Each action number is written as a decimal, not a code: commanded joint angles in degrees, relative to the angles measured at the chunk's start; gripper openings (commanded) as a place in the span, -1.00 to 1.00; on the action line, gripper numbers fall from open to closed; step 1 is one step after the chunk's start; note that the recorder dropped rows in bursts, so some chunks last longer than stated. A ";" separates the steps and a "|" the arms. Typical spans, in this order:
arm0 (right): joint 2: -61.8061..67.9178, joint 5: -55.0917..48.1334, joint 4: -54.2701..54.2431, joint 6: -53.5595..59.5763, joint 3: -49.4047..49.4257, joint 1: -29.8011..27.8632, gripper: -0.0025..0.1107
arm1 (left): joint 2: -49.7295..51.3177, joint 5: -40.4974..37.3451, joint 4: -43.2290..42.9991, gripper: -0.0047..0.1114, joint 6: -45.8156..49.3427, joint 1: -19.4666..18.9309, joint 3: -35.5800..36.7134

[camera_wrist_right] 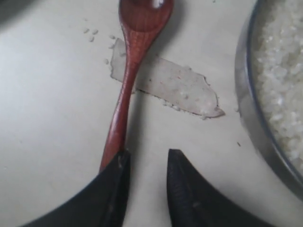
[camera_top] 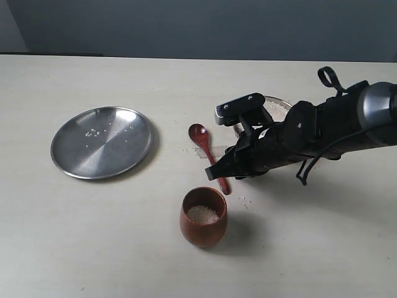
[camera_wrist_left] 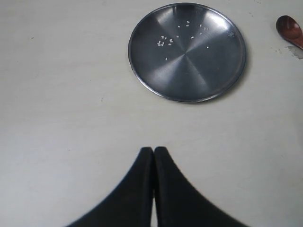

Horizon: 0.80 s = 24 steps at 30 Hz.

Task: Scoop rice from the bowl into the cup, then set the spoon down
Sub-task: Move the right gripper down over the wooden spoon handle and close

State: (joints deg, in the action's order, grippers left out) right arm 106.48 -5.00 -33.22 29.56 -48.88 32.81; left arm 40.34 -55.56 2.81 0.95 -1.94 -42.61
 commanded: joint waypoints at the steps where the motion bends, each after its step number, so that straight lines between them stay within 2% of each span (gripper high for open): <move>1: 0.06 0.35 0.04 0.32 -1.61 2.63 -0.46 | 0.02 0.30 -0.01 -0.91 0.11 -0.21 -0.33; 6: 0.06 2.19 0.04 0.32 -2.42 4.58 -0.46 | 0.02 0.30 -0.01 -0.91 0.11 -0.21 -0.33; 24: 0.06 5.00 0.04 0.20 0.67 4.47 -0.46 | 0.02 0.30 -0.01 -0.91 0.11 -0.21 -0.33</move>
State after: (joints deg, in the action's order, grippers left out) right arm 106.48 -1.10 -33.22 29.56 -49.06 37.33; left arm 40.34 -55.56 2.81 0.95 -1.94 -42.61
